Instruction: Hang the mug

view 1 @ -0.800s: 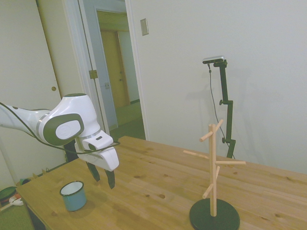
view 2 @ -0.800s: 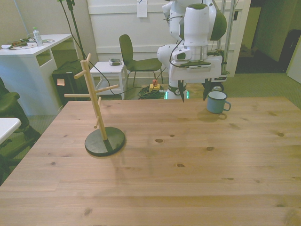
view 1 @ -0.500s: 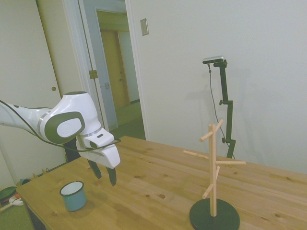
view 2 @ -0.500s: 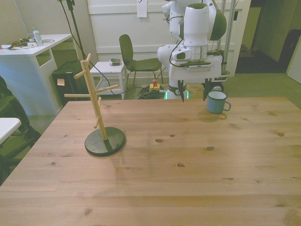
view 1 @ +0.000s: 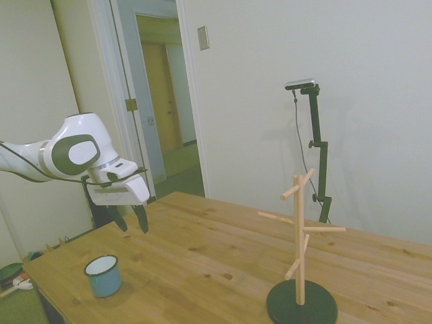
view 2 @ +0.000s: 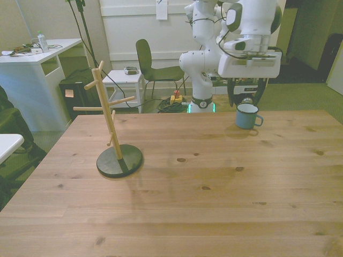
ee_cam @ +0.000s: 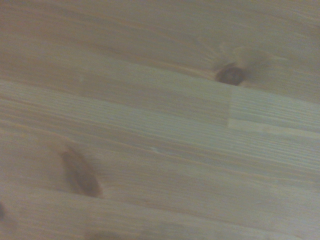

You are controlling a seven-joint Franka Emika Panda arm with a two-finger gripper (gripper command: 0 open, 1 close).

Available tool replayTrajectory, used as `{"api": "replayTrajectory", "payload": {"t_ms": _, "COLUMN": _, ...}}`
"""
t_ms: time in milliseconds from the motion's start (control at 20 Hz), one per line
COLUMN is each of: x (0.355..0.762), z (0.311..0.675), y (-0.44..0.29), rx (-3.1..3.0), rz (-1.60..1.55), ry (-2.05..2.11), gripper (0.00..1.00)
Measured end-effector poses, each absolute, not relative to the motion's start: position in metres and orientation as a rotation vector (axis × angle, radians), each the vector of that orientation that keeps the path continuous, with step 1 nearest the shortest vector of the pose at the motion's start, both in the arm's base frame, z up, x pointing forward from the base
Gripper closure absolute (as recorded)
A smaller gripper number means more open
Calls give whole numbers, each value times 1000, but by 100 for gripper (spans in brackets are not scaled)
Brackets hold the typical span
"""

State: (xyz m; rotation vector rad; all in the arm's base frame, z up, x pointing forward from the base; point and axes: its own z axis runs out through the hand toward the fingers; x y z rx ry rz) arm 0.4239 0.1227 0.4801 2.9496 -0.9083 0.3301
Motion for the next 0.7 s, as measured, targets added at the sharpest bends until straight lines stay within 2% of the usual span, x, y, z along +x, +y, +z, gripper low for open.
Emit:
{"api": "replayTrajectory", "payload": {"t_ms": 400, "x": 371, "z": 456, "y": 199, "rx": 2937, "rz": 359, "ry": -813, "gripper": 0}}
{"api": "replayTrajectory", "payload": {"t_ms": 700, "x": 335, "z": 449, "y": 205, "rx": 2906, "rz": 401, "ry": -852, "gripper": 0}}
